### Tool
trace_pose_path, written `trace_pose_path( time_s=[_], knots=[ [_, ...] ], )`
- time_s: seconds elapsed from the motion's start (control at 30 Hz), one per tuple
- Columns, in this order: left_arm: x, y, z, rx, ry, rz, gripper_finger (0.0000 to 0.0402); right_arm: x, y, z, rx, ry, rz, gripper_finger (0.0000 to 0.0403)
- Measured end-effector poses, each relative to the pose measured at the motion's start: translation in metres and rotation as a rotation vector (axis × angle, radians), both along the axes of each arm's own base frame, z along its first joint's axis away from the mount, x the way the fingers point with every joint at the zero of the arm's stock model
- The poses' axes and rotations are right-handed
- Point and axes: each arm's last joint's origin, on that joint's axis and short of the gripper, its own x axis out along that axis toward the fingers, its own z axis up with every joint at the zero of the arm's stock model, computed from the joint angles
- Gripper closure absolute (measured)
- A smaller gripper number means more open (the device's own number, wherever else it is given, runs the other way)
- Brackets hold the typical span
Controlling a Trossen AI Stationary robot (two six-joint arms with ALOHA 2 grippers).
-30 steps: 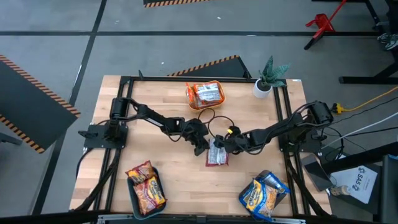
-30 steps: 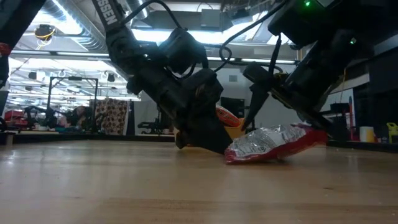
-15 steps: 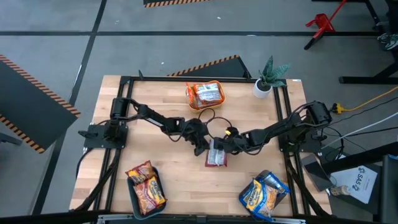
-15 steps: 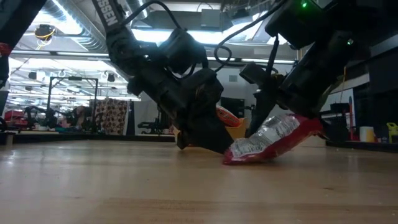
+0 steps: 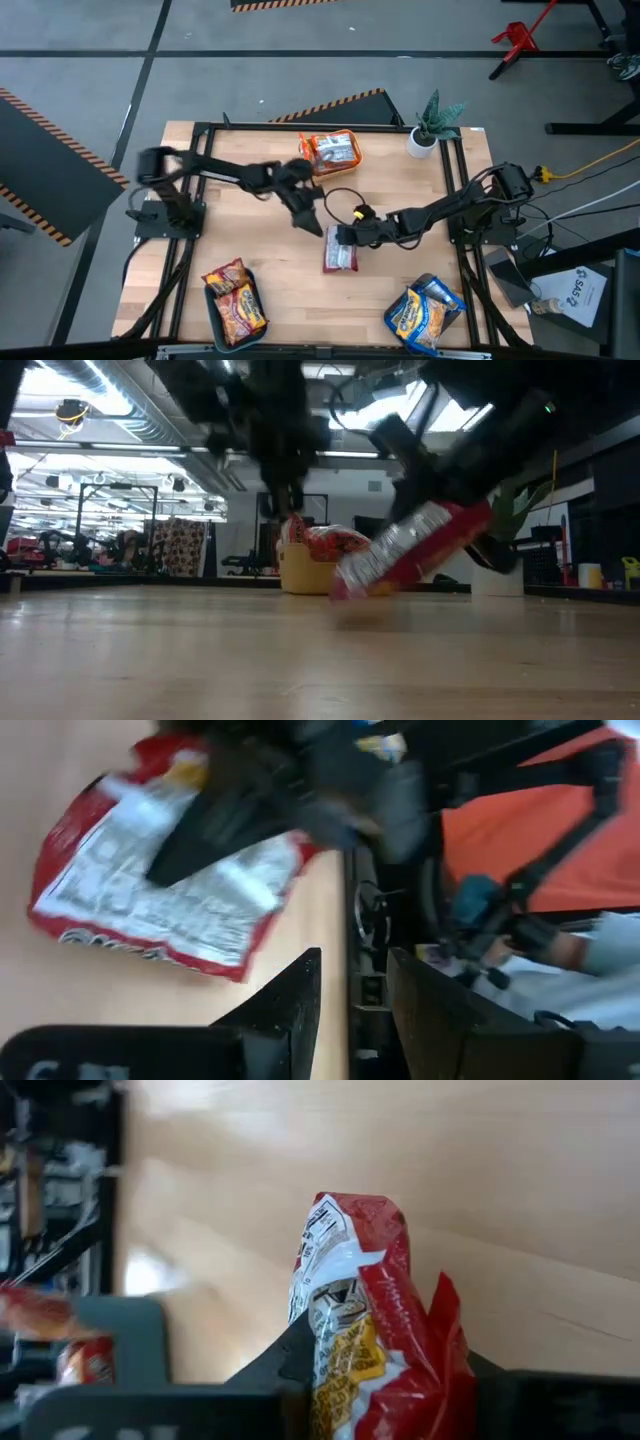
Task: Sort Maruchan noodles
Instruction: Put the red noodle pack into the blue bin
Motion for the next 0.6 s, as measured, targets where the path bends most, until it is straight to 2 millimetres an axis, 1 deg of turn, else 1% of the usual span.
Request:
trace_pose_path(
  time_s=[0.07, 0.13, 0.27, 0.37, 0.4, 0.5, 0.6],
  knots=[
    [-0.015, 0.001, 0.028, 0.001, -0.033, 0.005, 0.0289, 0.008, 0.002, 0.011, -0.050, -0.033, 0.050, 0.0335],
    [-0.032, 0.003, 0.057, 0.007, -0.096, 0.025, 0.0289, 0.019, 0.005, 0.025, -0.135, -0.077, 0.124, 0.0343],
    [-0.071, 0.002, 0.115, 0.002, -0.245, 0.083, 0.0289, 0.042, 0.010, 0.065, -0.392, -0.184, 0.276, 0.0345],
    [-0.105, -0.002, 0.151, 0.006, -0.365, 0.143, 0.0289, 0.059, 0.013, 0.098, -0.589, -0.245, 0.356, 0.0345],
    [-0.117, -0.004, 0.161, 0.005, -0.399, 0.169, 0.0289, 0.066, 0.015, 0.108, -0.649, -0.268, 0.379, 0.0345],
    [-0.151, -0.008, 0.188, -0.002, -0.510, 0.251, 0.0289, 0.092, 0.022, 0.127, -0.801, -0.292, 0.465, 0.0344],
    [-0.184, -0.014, 0.206, 0.014, -0.622, 0.332, 0.0289, 0.119, 0.036, 0.136, -0.932, -0.284, 0.550, 0.0345]
  ],
)
